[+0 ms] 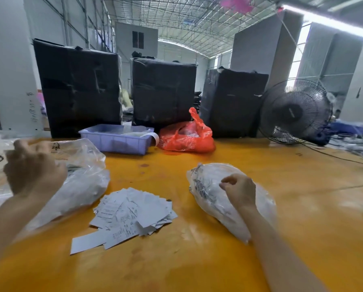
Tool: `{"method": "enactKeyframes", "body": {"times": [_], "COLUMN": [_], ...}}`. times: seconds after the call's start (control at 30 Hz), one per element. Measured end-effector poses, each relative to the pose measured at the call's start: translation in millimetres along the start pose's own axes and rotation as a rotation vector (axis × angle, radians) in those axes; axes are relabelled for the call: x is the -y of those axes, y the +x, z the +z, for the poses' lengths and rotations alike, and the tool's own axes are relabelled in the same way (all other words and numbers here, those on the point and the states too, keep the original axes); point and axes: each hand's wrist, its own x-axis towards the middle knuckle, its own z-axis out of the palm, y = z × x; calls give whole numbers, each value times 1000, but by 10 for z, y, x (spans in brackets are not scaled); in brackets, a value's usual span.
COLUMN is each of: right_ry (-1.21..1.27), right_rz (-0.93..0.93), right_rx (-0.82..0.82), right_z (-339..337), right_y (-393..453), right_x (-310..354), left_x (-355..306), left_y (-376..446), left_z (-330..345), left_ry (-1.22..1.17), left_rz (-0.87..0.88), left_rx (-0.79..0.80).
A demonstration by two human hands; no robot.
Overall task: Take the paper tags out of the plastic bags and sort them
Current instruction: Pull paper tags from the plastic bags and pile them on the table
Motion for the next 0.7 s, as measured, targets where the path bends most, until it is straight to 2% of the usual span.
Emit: {"method": "enactKeyframes", "body": {"times": [0.1,0.2,0.27,0.33,0.4,0.5,0.6,0.7], "right_ry": [142,275,367,543,725,831,790,713], "right_rz": [21,7,-16,-10,-2,3,-25,-52], "right_rx": [-58,-113,-153,-119,25,340,515,539], "right_z": [-6,-18,-34,-46,-28,92,216,264], "right_y": [2,-18,-52,-114,-223,-439,-621,-728], "right_x": [43,114,196,329,502,733,875,922], "left_x": [-451,-753,-890,-1017,-1126,-1219,-1219,-1164], "left_y": [-335,-597,-738,-879,-993,-1089,-1151,-1206], "left_z": [-208,-265,-225,-239,-243,-214,-169,-127], "left_ry": [13,-116,-251,-472,-701,-915,-949,-924], "left_rz": [187,342,383,318,192,23,-96,-146], "left_rx": [-181,-135,-7,158,401,771,1026,1070]}}
